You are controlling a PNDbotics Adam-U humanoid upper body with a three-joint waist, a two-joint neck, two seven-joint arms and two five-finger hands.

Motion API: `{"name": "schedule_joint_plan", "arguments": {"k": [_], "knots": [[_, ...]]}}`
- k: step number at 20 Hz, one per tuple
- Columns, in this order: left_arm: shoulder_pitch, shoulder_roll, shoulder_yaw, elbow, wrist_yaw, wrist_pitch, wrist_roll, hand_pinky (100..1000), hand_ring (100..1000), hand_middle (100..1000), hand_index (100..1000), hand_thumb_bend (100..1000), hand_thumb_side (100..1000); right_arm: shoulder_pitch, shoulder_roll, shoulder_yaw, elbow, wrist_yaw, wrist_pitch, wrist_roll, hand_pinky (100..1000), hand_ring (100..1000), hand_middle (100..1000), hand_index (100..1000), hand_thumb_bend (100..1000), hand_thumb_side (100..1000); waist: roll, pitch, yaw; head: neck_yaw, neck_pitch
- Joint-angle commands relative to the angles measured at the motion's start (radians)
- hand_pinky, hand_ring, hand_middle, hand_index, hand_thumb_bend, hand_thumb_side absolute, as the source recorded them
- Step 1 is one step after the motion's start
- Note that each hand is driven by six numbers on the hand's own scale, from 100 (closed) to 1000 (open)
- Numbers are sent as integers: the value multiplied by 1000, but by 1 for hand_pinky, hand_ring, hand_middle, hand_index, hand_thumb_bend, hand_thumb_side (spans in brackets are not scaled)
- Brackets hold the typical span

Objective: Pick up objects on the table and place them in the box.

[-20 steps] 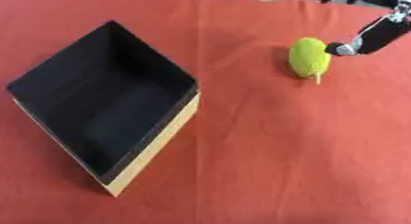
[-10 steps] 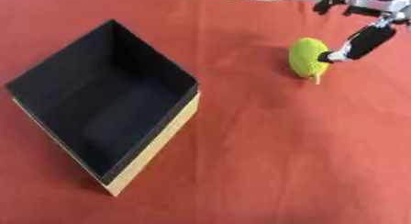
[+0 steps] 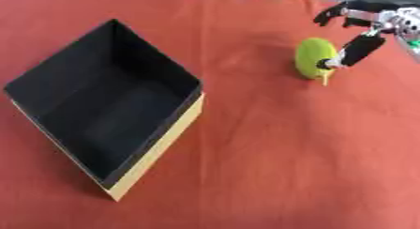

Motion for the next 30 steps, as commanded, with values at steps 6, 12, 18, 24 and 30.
{"name": "schedule_joint_plan", "arguments": {"k": [6, 12, 18, 24, 30], "knots": [[-15, 23, 4, -8, 6, 1, -7, 673, 549, 548, 678, 102, 100, -32, 12, 4, 95, 58, -36, 8, 828, 985, 828, 933, 499, 311, 6, -15, 2, -7, -10], [-15, 22, 4, -6, 9, 0, -10, 673, 549, 548, 678, 100, 100, -39, 32, 11, 143, 87, -40, 6, 814, 938, 794, 926, 469, 287, 6, -14, 7, -8, -12], [-15, 23, 4, -6, 9, 0, -11, 673, 549, 547, 678, 100, 100, -37, 37, 7, 135, 73, -43, -4, 777, 829, 638, 794, 421, 155, 5, -16, 9, -4, -9], [-14, 25, 4, -7, 7, 3, -8, 672, 550, 548, 678, 101, 100, 32, -27, -16, -66, -42, 16, -94, 713, 718, 541, 693, 136, 200, 3, -21, 7, 3, -1], [-13, 27, 3, -8, 4, 3, -4, 672, 551, 549, 679, 108, 100, 91, -90, -67, -295, -82, 86, -154, 693, 684, 533, 677, 100, 148, 4, -27, 4, 8, 3]]}}
